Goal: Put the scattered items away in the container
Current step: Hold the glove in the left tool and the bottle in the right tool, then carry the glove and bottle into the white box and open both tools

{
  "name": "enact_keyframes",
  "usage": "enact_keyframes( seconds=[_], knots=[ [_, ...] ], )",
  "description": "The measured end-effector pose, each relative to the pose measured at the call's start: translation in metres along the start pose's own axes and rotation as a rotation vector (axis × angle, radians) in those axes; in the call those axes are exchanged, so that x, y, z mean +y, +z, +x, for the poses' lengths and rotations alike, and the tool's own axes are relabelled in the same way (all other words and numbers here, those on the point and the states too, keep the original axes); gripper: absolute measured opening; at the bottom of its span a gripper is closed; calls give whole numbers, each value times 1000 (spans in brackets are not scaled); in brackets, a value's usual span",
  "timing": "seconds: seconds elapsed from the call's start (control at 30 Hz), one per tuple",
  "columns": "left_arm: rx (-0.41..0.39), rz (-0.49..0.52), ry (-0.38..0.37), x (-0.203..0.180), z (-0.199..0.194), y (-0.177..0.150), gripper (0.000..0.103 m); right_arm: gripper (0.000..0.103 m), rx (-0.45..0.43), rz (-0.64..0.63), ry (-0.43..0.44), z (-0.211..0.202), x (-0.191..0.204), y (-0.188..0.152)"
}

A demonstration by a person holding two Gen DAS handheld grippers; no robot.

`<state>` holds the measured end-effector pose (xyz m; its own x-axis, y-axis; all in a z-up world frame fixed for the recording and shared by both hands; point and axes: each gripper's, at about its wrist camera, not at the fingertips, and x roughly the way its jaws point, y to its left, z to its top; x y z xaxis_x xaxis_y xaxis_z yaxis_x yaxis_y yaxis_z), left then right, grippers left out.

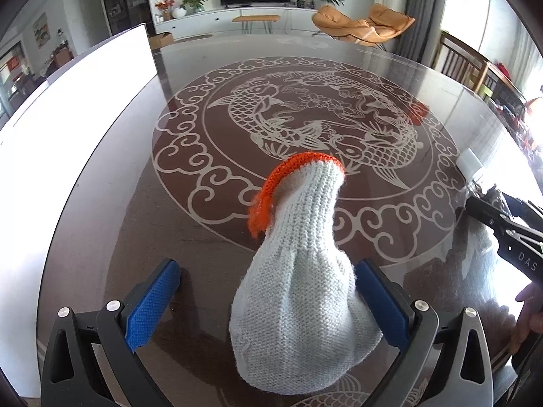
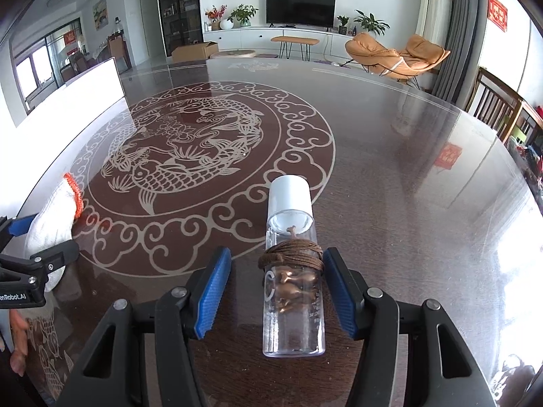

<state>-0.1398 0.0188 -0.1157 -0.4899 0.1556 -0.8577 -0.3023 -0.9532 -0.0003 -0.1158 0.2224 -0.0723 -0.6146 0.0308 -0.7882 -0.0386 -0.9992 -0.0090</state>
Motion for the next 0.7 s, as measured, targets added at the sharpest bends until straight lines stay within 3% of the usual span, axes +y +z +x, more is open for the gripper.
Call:
enact_keyframes(
  seconds=[0.07,0.1,0.13,0.33,0.57,0.7],
  knots=[
    [-39,21,-17,-1,-6,-3,80,52,21,26,-27,-2,-1,-1],
    [-61,32,-26,-3,-11,-4,53,33,27,43,-35,-5,-1,-1],
    [-69,39,-36,-4,-14,-7,41,32,34,55,-27,-8,-1,-2],
    [-56,-30,-184,-3,-40,-31,39,32,10,106,77,-49,13,-18],
    [-82,-53,-245,2,-72,-46,39,32,-3,156,182,-76,54,-50],
    [-114,-93,-270,28,-100,-34,39,32,-23,167,251,-84,73,-40]
  ],
)
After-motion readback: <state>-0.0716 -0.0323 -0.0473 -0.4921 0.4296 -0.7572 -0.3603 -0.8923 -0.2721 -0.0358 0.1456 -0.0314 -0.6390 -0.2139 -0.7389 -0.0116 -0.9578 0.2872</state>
